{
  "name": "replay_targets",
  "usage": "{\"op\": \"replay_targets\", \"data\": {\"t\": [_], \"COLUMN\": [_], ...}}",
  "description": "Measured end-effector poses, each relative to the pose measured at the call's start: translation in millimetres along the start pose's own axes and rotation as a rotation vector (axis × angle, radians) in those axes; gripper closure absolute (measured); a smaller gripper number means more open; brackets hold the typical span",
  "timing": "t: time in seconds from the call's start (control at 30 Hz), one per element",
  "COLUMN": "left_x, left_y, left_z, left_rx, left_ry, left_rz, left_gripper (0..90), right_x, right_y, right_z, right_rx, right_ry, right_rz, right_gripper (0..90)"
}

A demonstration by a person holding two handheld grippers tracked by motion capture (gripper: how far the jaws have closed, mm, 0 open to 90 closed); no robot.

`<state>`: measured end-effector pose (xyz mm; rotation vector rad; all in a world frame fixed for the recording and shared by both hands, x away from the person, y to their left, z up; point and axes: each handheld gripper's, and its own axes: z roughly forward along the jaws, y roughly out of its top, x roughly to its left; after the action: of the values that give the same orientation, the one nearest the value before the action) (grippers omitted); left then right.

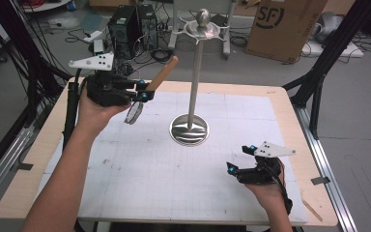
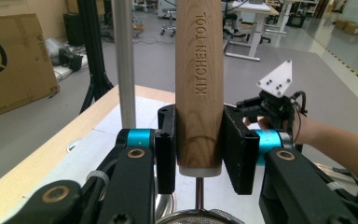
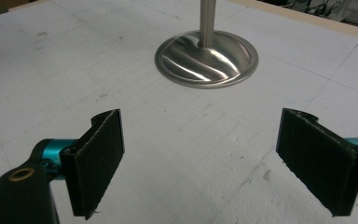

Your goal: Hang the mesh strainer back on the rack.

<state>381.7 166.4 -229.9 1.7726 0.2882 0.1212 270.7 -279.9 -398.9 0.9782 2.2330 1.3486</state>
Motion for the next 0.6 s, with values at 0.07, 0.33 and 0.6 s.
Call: {"op": "replay_targets", "data": {"t": [0.07, 0.33, 0.6], "left_x": [3.1, 12.2, 18.3], "left_y": [4.1, 19.9, 35.2], "left_z": [-0.8, -2.2, -1.7], "left_rx": [-0.001, -0.02, -0.029], "left_ry": [0.008, 0.032, 0.051], "left_rz": [-0.002, -0.006, -0.015], "left_gripper": [68.6, 68.6, 68.6], "right_x": [-0.1, 0.1, 0.1], "right_y": [0.0, 0.1, 0.0], "right_z": [-0.1, 0.2, 0.5], "right_rx": [-0.001, 0.001, 0.004], "right_ry": [-0.001, -0.001, 0.001], "right_rz": [-0.002, 0.004, 0.003], "right_gripper": [13.9, 14.0, 14.2]}}
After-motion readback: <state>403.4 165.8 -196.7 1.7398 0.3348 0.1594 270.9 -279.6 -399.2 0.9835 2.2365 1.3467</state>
